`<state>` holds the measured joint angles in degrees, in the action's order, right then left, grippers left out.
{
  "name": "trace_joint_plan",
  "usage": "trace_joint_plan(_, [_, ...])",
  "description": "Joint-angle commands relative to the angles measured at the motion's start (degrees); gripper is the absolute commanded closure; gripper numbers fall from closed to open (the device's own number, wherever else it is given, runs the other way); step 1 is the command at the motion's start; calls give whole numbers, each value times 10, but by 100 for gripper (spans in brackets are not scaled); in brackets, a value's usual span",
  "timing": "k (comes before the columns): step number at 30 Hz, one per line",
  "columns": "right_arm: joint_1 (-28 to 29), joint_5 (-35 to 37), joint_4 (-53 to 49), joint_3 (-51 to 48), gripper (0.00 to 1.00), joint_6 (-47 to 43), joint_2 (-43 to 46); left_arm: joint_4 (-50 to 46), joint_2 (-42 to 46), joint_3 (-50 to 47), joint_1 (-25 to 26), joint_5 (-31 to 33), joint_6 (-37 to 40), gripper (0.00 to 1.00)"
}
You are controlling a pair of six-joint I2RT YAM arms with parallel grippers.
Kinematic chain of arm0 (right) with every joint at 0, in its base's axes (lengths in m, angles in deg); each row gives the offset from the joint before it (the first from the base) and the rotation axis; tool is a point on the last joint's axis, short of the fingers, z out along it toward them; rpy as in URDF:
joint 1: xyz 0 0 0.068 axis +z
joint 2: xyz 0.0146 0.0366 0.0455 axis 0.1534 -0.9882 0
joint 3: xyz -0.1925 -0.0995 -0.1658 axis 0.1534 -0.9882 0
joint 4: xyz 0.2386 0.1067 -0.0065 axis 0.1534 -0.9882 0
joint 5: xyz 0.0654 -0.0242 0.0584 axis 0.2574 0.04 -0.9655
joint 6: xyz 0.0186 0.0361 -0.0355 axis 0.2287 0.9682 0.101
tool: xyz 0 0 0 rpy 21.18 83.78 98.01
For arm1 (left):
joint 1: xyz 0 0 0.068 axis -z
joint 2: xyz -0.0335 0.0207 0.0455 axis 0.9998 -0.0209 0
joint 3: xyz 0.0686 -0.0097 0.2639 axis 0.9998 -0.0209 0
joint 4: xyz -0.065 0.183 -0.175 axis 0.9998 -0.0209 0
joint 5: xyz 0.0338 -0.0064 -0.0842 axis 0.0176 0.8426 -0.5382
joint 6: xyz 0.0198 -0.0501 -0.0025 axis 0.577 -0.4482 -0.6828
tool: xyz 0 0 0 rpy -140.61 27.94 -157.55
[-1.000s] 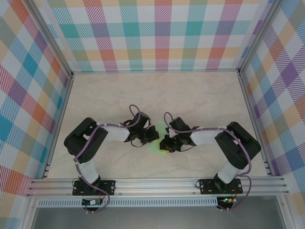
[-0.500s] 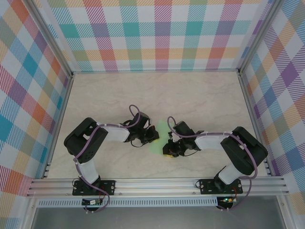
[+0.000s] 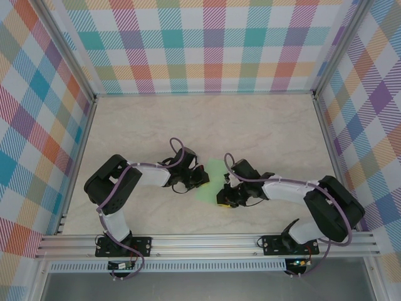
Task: Fold a paper plane with a square sheet of paper (pick it up from the middle)
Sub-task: Fold the triangle a second time at the center of the table.
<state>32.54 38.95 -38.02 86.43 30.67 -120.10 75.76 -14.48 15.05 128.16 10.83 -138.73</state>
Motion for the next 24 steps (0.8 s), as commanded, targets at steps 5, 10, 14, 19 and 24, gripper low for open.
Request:
trace_joint_plan(5, [4, 9, 39, 62, 82, 34, -64, -25, -21, -16, 5, 31, -4, 100])
trace_joint_plan(10, [4, 24, 35, 69, 84, 22, -104, -22, -21, -16, 5, 27, -6, 100])
trace_joint_plan(14, [3, 34, 17, 46, 89, 12, -124, -26, -16, -14, 5, 29, 0, 100])
trace_joint_plan(19, [4, 45, 1, 20, 92, 3, -128, -41, -7, 1, 5, 27, 15, 100])
trace_joint_plan(24, [4, 50, -11, 22, 92, -8, -129, -57, 31, 20, 6, 17, 22, 95])
